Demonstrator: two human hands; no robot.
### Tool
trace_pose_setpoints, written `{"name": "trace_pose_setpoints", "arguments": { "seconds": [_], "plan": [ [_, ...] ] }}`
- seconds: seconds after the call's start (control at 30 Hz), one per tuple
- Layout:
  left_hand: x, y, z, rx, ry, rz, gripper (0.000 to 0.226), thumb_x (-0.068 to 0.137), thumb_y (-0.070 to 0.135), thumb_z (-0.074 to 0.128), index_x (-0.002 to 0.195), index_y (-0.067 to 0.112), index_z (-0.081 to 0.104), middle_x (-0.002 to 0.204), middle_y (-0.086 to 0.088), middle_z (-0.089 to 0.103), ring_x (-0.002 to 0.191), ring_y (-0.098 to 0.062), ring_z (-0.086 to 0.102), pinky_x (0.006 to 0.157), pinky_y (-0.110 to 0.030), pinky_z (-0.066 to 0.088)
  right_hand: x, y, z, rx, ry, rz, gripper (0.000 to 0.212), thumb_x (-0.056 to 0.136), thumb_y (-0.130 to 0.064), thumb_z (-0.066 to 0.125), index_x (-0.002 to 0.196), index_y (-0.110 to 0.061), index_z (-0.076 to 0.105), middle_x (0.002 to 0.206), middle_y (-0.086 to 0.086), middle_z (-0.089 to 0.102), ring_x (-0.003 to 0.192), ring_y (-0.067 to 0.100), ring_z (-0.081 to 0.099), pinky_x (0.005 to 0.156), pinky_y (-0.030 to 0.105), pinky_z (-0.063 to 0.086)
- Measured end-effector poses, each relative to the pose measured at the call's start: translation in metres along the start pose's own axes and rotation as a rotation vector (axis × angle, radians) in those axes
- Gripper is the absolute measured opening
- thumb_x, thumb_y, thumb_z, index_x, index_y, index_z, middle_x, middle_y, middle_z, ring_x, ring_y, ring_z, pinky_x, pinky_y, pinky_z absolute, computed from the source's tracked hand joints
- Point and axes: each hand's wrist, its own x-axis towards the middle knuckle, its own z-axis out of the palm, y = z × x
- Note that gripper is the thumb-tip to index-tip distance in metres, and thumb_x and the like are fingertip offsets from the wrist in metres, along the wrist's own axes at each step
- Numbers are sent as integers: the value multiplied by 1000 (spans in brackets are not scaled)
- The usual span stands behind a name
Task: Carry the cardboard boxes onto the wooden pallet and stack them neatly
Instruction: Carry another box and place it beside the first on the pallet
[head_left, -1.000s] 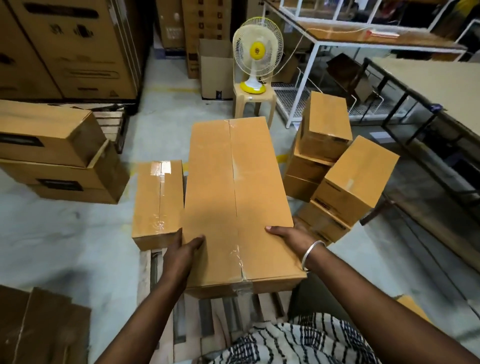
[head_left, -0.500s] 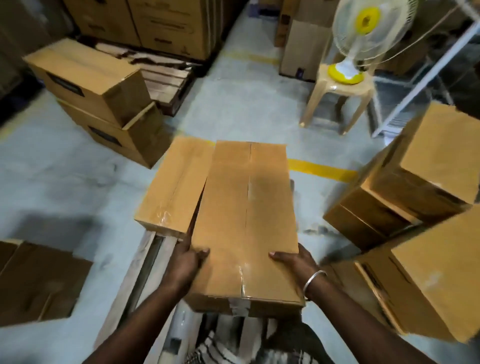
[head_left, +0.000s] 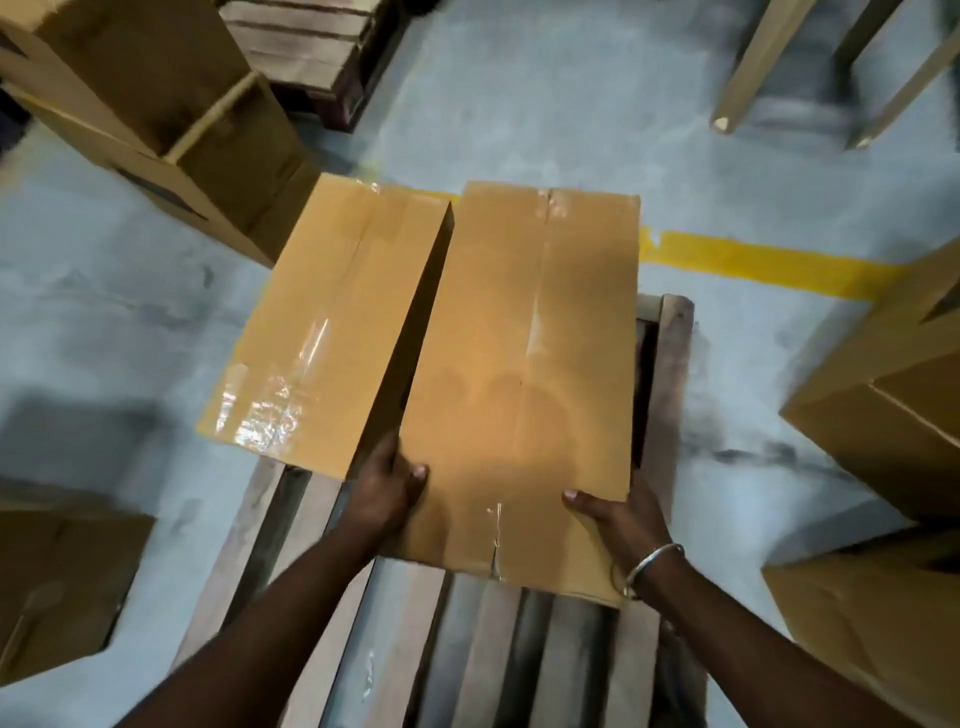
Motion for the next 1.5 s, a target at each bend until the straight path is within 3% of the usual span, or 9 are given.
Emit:
{"name": "trace_pose_setpoints", "arguments": {
  "seconds": [0.17,0.53,0.67,0.8,0.9,1.0,1.17,1.33,1.5],
  "plan": [
    [83,-40,2,111,118,24,67,86,31,67,147,29,38,142,-5,53,128,-28,50,110,-47,40,76,47,39,13,32,-85,69,67,3,82,129,-13,56,113,5,70,95,21,67,88,38,54],
    [127,-80,-7,195,135,47,65,90,10,56,150,23,35,144,-7,52,131,-29,49,109,-43,41,122,89,67,-130,-33,-118,70,90,-15,69,150,-23,33,131,-1,57,114,19,55,99,34,44],
    [113,-86,-24,316,447,182,64,86,18,51,148,12,35,149,-13,43,137,-31,39,113,-39,31,117,93,73,-108,4,-92,68,94,-18,63,152,-25,29,129,-5,54,114,16,53,93,25,40],
    [128,-111,-38,-36,696,-470,82,92,36,54,154,3,11,156,-29,17,138,-45,33,112,-48,31,119,95,76,-44,9,-49,66,93,-15,64,150,-25,33,134,0,57,113,19,57,91,28,43],
    [132,-129,-37,-459,509,-563,66,90,47,59,134,0,47,120,-19,60,98,-36,64,77,-44,56,121,99,77,-28,7,-21,66,91,-16,66,148,-29,35,135,-1,58,117,23,58,104,42,45],
    [127,-135,-27,-558,461,-509,42,91,37,65,111,0,61,95,-16,63,68,-27,59,52,-30,49,117,107,85,3,6,-12,61,92,-15,66,146,-29,39,134,-2,60,120,24,58,108,50,43],
    [125,-138,-25,-697,411,-516,23,92,28,67,82,19,48,111,-13,59,105,-33,60,89,-52,52,112,113,102,50,-16,-25,54,93,-12,64,139,-32,44,134,0,61,123,25,58,108,53,42],
    [124,-134,-30,-740,349,-544,19,96,22,61,83,15,48,112,-16,58,103,-35,59,91,-57,49,114,108,106,24,-13,9,62,93,-12,64,145,-34,38,134,0,60,120,29,58,104,57,43],
    [130,-137,-31,-751,362,-533,20,95,21,62,109,9,54,112,-15,61,98,-32,62,79,-48,53,115,99,105,8,-23,-27,64,93,-4,61,147,-27,35,135,5,59,120,29,58,103,49,46]
  ]
}}
